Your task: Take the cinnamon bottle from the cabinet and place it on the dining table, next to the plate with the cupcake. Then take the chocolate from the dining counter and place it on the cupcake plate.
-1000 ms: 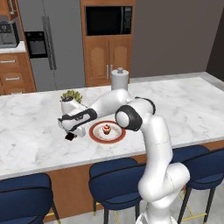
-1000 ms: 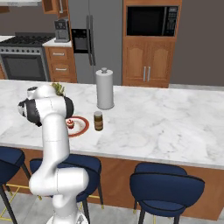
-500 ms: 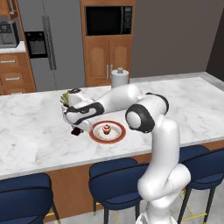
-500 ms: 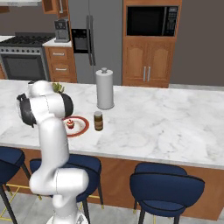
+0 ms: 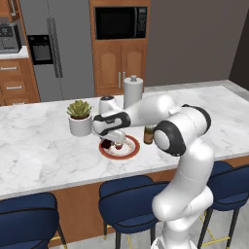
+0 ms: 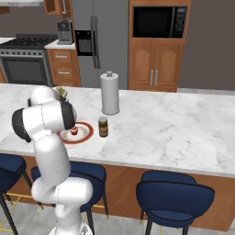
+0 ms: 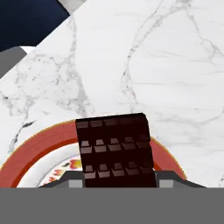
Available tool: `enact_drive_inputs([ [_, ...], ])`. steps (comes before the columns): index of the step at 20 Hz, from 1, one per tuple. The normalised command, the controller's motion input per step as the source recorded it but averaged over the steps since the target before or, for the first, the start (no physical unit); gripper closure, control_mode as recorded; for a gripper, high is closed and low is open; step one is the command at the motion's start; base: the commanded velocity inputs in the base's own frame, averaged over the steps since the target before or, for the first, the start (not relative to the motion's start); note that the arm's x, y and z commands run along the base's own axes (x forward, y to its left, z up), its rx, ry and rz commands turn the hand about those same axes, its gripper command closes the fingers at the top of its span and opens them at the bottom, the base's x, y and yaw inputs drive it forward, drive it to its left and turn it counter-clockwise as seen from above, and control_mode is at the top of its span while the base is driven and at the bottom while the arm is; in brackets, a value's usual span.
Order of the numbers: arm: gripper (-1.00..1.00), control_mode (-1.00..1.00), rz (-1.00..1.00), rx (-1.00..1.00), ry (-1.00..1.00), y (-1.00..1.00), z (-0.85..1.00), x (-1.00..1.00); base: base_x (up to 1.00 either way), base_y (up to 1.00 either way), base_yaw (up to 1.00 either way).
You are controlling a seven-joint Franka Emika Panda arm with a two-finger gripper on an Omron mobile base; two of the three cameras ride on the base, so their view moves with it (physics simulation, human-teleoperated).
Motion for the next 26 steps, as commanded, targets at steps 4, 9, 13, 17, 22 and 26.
enact_drive_inputs([
  [4,1.0,-1.0,0.18,0.0,0.0,-0.34,-0.03,0.06,0.0,0.0,0.0],
  [9,1.0,-1.0,0.24,0.0,0.0,0.0,-0.03,0.25,0.0,0.0,0.0],
  [13,1.0,-1.0,0.26,-0.01,0.0,0.0,-0.16,0.25,0.0,0.0,0.0],
  [17,1.0,-1.0,0.25,-0.03,0.0,0.0,-0.16,0.01,0.0,0.0,0.0],
  [22,1.0,-1.0,0.19,-0.04,0.0,0.0,-0.05,-0.72,0.0,0.0,0.0],
  [26,1.0,-1.0,0.16,-0.03,0.0,0.0,-0.01,-0.48,0.0,0.0,0.0],
])
